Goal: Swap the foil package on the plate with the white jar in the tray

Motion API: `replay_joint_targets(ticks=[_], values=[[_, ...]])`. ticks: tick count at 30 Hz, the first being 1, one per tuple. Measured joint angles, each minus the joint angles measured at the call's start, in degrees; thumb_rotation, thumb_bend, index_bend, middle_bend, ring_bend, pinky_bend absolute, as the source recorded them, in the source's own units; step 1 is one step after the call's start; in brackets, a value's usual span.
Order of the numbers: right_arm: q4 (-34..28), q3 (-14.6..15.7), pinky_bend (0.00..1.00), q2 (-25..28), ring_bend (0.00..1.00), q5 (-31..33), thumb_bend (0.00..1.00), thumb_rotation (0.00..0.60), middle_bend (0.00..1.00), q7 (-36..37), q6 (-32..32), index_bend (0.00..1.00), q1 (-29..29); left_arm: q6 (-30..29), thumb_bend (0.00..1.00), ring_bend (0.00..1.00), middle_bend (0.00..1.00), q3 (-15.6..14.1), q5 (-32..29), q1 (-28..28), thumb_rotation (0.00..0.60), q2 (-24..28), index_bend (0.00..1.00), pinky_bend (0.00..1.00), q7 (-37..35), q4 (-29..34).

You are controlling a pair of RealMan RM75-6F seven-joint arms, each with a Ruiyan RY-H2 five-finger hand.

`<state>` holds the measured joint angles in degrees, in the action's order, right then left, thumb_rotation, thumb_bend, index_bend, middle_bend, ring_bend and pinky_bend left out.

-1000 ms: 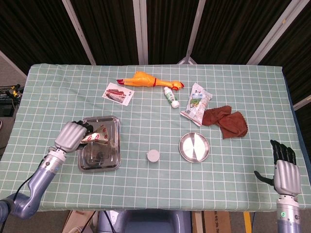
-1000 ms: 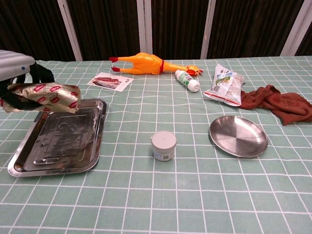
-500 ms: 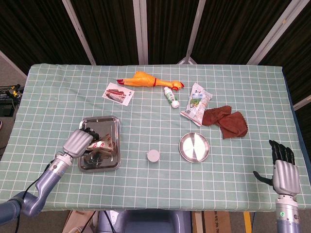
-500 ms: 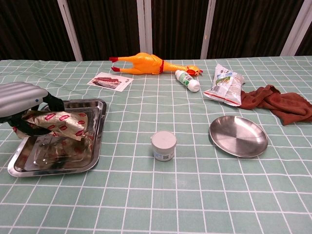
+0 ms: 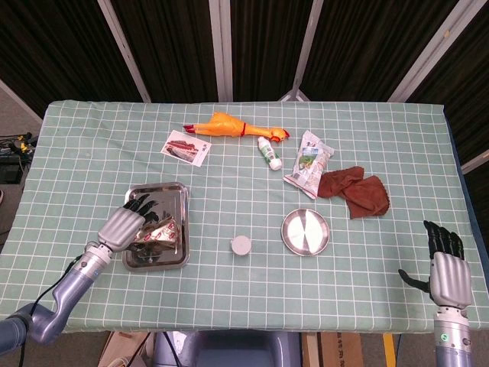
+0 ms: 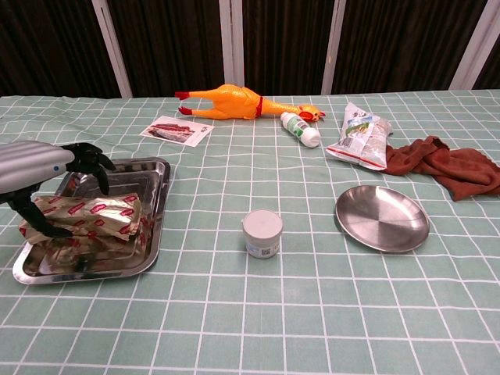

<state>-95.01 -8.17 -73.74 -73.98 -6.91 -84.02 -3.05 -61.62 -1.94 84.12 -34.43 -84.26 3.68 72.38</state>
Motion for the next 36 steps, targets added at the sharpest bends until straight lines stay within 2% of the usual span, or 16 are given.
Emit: replay_joint_targets(ticks=[5,9,15,18,21,24,28,33,36], values=[[-1.13,1.28,0.00,2.17,0.08,-2.22,0.12,0.600,0.10,-0.70,0.06,0.05,0.14,-4.89,0.21,0.00,0.10,1.03,0.97,1.44,0.600,3.77,0.31,0.15,-1.31,5.73],[-1.22,2.24,0.00,3.02,0.08,-5.05,0.12,0.600,0.10,-0.12,0.26,0.05,-0.11,-12.41,0.21,0.00,0.08,1.89,1.50,4.72,0.600,8.81,0.30,0.14,-1.29,11.78],[-0.55,3.86,0.00,3.78,0.08,-11.89,0.11,0.600,0.10,1.70,1.34,0.08,-1.91,-19.10,0.21,0.00,0.06,1.20,-0.27,11.72,0.600,17.16,0.28,0.13,5.54,21.08],[-1.26,4.57,0.00,4.63,0.08,-15.97,0.11,0.600,0.10,1.67,4.22,0.08,-4.58,-23.40,0.21,0.00,0.06,0.47,-0.51,15.51,0.600,18.71,0.28,0.13,7.39,23.19],[-3.67,4.72,0.00,5.54,0.08,-16.89,0.11,0.600,0.10,0.57,8.55,0.08,-7.43,-28.04,0.21,0.00,0.05,-0.08,0.26,18.77,0.600,19.20,0.28,0.12,6.01,23.32],[-8.61,4.13,0.00,6.30,0.08,-16.79,0.11,0.600,0.10,-2.47,14.25,0.08,-11.53,-31.56,0.21,0.00,0.04,-0.28,0.96,21.45,0.600,18.99,0.26,0.10,2.33,22.07],[-12.96,2.31,0.00,5.76,0.08,-14.32,0.11,0.600,0.10,-7.55,20.04,0.08,-16.06,-32.61,0.21,0.00,0.03,-0.10,0.85,24.10,0.600,18.31,0.25,0.09,-1.23,19.51],[-14.94,-0.26,0.00,1.60,0.09,-7.65,0.11,0.600,0.10,-11.05,24.82,0.09,-20.95,-33.09,0.21,0.00,0.03,0.74,1.60,24.92,0.600,17.69,0.25,0.09,-1.07,18.78],[-14.64,-1.16,0.00,-1.79,0.11,-5.01,0.11,0.600,0.10,-13.39,25.64,0.11,-22.74,-32.75,0.21,0.00,0.03,1.34,1.12,25.21,0.600,17.35,0.25,0.09,-0.33,18.49]])
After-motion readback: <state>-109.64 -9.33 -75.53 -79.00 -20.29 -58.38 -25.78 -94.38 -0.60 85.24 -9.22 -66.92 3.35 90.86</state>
